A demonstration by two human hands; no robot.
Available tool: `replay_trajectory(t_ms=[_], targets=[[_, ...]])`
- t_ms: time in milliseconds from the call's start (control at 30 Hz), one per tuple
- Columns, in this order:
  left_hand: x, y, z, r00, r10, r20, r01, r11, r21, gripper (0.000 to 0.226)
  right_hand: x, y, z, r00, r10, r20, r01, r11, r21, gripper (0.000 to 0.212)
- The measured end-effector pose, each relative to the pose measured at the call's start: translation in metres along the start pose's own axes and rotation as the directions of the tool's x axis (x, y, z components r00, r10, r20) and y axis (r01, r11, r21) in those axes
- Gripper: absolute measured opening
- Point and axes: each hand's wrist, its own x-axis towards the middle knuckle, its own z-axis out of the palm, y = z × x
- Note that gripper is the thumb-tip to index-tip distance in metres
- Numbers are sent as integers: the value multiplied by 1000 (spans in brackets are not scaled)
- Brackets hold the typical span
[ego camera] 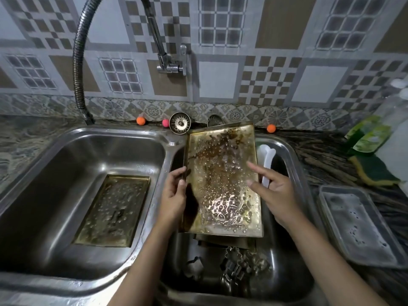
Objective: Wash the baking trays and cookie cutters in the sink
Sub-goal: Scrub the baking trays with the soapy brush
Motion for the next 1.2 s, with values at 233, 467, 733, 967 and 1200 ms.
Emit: replay_trajectory(t_ms=[233, 467, 733, 967, 1200], targets=[[-20, 31, 28, 912, -5, 411, -29, 997, 75, 49, -9, 0, 12, 998, 32, -51, -32, 999, -1, 44], [-34, 40, 43, 868, -59, 494, 28, 997, 70, 98, -8, 1, 21, 993, 100, -63, -86, 976, 200, 63], [-33, 31, 30, 900, -30, 435, 91, 989, -119, 81, 7, 17, 13, 986, 64, -151, -70, 997, -36, 93], [-39, 28, 28, 952, 42, 305, 10, 986, -167, 65, 20, -1, 4, 974, -52, -219, -13, 958, -287, 73], [-33, 24, 22, 961, 132, 243, -101, 986, -136, 52, 1, -8, 20, 989, -121, -85, 89, 946, -311, 77]])
